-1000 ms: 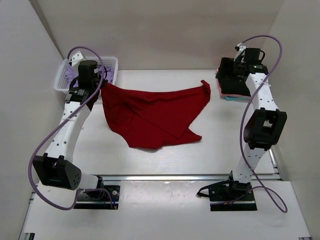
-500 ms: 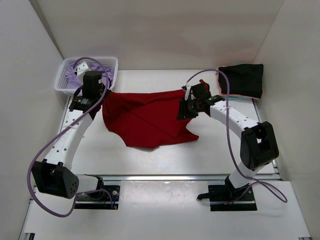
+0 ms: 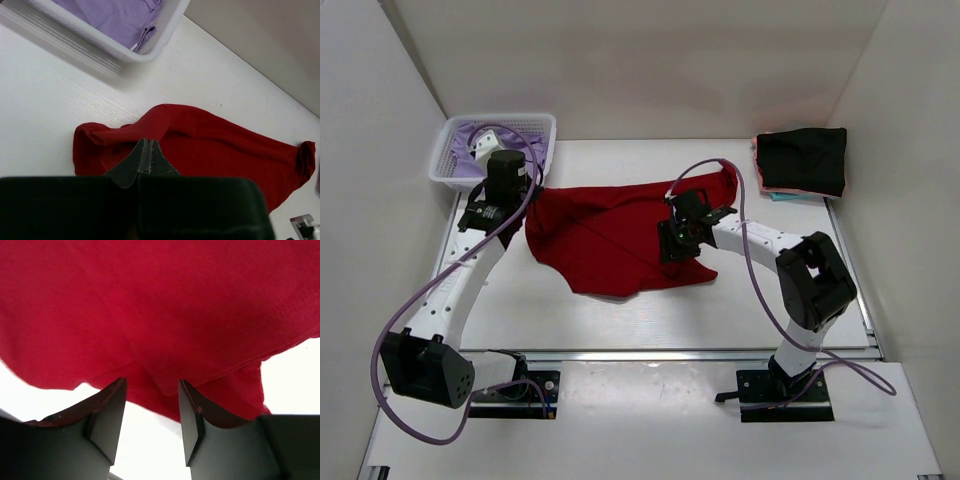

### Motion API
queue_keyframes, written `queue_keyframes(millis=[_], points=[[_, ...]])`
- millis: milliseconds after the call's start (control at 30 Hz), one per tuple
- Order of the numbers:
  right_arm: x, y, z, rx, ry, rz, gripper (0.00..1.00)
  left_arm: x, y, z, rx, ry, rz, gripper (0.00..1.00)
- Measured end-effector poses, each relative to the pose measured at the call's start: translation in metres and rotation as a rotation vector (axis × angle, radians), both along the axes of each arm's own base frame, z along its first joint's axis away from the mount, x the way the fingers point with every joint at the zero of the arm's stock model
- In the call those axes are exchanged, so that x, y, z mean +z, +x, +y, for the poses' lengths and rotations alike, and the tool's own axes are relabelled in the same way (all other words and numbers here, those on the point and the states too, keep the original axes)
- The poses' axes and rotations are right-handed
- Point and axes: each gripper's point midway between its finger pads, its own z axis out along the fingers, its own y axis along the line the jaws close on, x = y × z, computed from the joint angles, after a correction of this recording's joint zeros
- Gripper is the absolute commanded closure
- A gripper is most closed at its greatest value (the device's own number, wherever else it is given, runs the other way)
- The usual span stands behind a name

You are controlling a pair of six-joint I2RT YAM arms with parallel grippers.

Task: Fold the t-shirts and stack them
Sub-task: Flatten out the tshirt

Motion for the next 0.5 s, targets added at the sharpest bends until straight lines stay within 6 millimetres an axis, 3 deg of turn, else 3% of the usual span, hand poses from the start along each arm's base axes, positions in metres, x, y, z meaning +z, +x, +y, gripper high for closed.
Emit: queue_keyframes(millis=[267,500], points=[[-0.026,-0.007,-0.006,-0.005,-0.074,0.031,0.6,-0.002,-0.001,-0.006,-0.016,0.0,0.001,1.0],[-0.038,-0.009,-0.007,0.002,-0.114,0.037,0.76,-0.012,-0.002,-0.008,-0.018,0.001,0.02,1.0]])
